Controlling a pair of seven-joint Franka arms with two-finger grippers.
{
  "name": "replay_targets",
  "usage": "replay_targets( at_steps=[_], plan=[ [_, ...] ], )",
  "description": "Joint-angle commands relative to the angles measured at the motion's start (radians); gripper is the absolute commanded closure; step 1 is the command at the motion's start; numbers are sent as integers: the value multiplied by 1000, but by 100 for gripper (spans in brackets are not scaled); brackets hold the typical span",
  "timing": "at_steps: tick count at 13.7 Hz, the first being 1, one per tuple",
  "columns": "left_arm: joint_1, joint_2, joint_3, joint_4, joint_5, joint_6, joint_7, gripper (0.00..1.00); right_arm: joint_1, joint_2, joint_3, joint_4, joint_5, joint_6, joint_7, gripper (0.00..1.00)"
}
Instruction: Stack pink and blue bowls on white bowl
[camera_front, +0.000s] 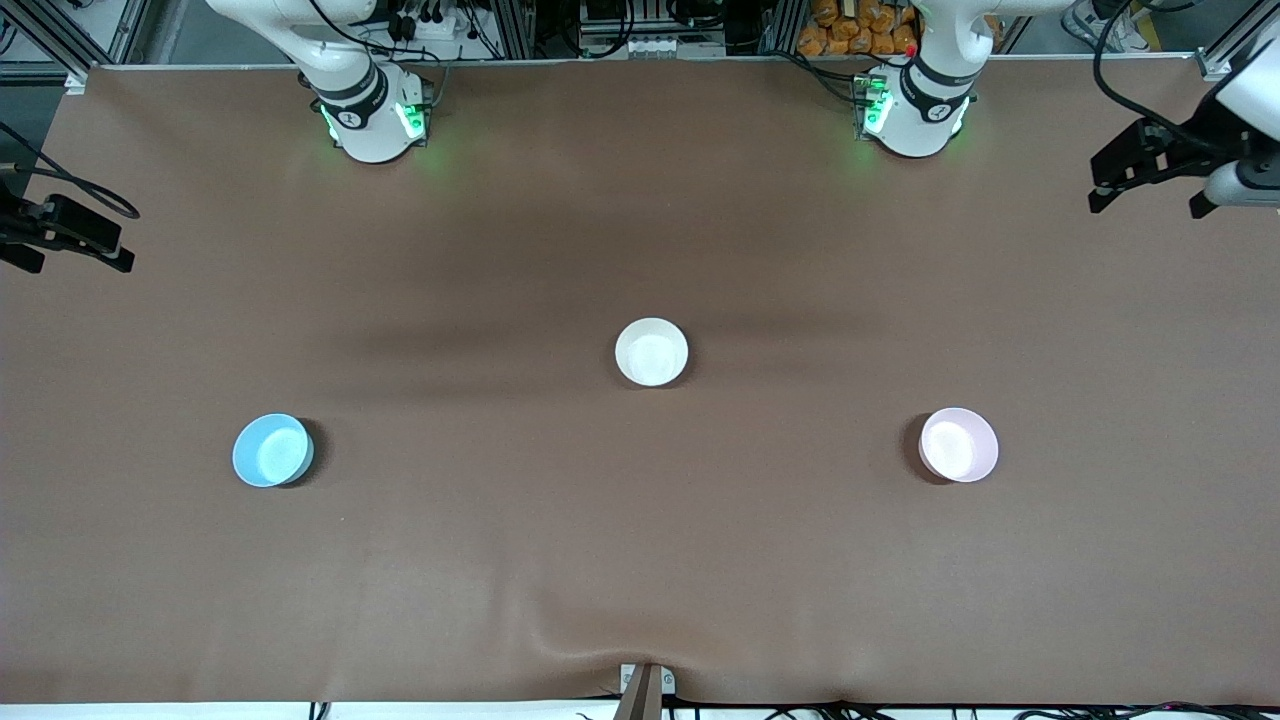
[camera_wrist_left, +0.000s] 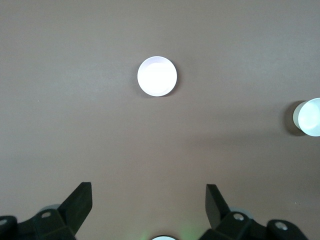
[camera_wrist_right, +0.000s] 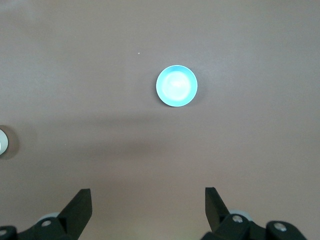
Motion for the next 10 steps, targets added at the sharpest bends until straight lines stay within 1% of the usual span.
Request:
replay_targets(
  at_steps=[1, 3, 6, 10],
  plan=[
    [-2, 7, 5, 31, 9, -38, 2, 0, 3, -1, 0, 7, -2, -3, -1, 0],
    [-3, 9, 5, 33, 21, -38, 3, 0, 3, -1, 0, 7, -2, -3, -1, 0],
    [-8, 10, -4, 33, 86, -48, 7, 0, 3, -1, 0, 7, -2, -3, -1, 0],
    [2, 12, 0, 14, 71, -51, 26, 0, 3, -1, 0, 7, -2, -6, -1, 0]
  ],
)
